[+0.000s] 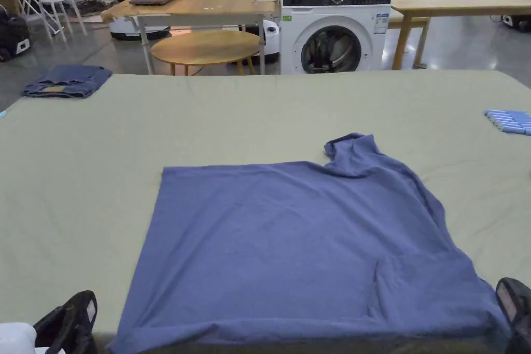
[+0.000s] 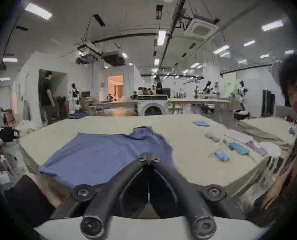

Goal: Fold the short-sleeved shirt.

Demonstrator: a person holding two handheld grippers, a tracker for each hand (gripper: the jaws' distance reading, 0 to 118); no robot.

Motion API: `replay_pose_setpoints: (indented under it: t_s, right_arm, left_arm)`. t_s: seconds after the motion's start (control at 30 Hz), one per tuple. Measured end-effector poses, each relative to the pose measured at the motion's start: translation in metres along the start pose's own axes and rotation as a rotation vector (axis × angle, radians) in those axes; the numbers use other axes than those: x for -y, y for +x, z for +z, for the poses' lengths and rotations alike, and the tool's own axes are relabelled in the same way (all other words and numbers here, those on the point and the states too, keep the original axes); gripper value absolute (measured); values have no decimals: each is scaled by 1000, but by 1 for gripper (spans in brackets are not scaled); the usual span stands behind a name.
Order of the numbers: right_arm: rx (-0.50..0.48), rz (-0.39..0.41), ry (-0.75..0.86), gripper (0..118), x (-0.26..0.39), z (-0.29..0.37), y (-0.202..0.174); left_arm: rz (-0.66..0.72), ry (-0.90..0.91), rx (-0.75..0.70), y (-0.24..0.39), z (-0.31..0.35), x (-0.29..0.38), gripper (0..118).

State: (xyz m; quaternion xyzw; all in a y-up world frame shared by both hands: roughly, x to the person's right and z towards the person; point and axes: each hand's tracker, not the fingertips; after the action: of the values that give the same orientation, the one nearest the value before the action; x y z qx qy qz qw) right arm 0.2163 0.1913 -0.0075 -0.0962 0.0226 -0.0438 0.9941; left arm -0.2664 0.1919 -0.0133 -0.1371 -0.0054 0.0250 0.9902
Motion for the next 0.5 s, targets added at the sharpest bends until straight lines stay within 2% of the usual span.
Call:
replay_pose_setpoints:
  t_s: [0.1,0.27,0.3,0.33,0.37,0.4,0.5]
  right_arm:
    - [2,57,-53,0,10,-4,-6]
    - [-27,20,-109,0,18,-14,-12]
    - [-35,21,-118,0,19,-18,-13]
    - [-49,23,-132,0,20,-23,-14]
    - [-59,31,-142,0,20,-29,-15]
    - [-64,40,-144,0,20,-34,-25]
    - [-92,42,-155,0,17,-46,-35]
  left_arm:
    - [-63,-91,26,-3,-3,13,0]
    - [-71,-288,21,-17,-21,23,0]
    - [-55,-326,22,-24,-32,25,4]
    - [-34,-381,31,-30,-44,26,35]
    - [-10,-442,35,-34,-57,28,97]
    - [8,-504,50,-35,-70,31,118]
    - [31,-517,82,-35,-99,34,116]
